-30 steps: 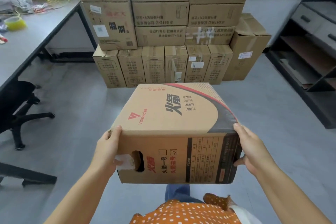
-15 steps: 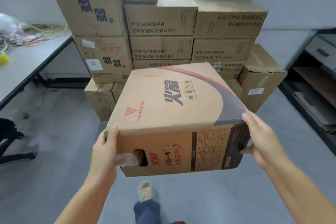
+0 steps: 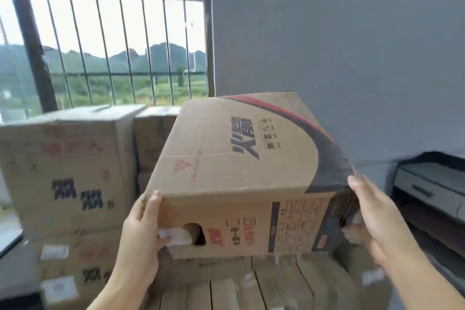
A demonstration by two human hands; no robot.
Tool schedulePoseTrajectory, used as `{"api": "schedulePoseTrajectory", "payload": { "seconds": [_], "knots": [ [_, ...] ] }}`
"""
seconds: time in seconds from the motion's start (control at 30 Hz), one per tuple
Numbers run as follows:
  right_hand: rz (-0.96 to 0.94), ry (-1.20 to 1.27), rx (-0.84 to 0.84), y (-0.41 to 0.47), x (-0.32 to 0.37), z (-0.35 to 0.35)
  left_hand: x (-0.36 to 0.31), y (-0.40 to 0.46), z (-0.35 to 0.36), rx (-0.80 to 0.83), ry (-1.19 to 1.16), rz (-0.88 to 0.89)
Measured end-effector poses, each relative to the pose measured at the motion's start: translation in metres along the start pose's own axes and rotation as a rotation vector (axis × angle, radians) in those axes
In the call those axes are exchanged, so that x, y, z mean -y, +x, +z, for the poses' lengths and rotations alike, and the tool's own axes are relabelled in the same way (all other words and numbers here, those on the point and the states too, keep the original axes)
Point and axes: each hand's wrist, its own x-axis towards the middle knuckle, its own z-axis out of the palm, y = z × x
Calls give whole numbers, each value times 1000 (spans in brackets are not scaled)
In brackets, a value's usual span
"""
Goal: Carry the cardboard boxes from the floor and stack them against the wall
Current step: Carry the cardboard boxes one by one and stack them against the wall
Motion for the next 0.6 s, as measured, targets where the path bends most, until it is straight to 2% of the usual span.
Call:
{"api": "schedulePoseTrajectory", "payload": {
  "seconds": [0.13,0.3,0.47,0.6],
  "knots": [
    [-36,18,-62,86,15,43,-14,91,46,22,-42,68],
    [-109,40,-11,197,14,83,2,189,98,35,48,188],
    [-139,45,115,306,-8,120,24,269,154,-46,-16,100],
    [-104,44,202,388,-40,151,45,327,188,-93,52,74]
  ]
}}
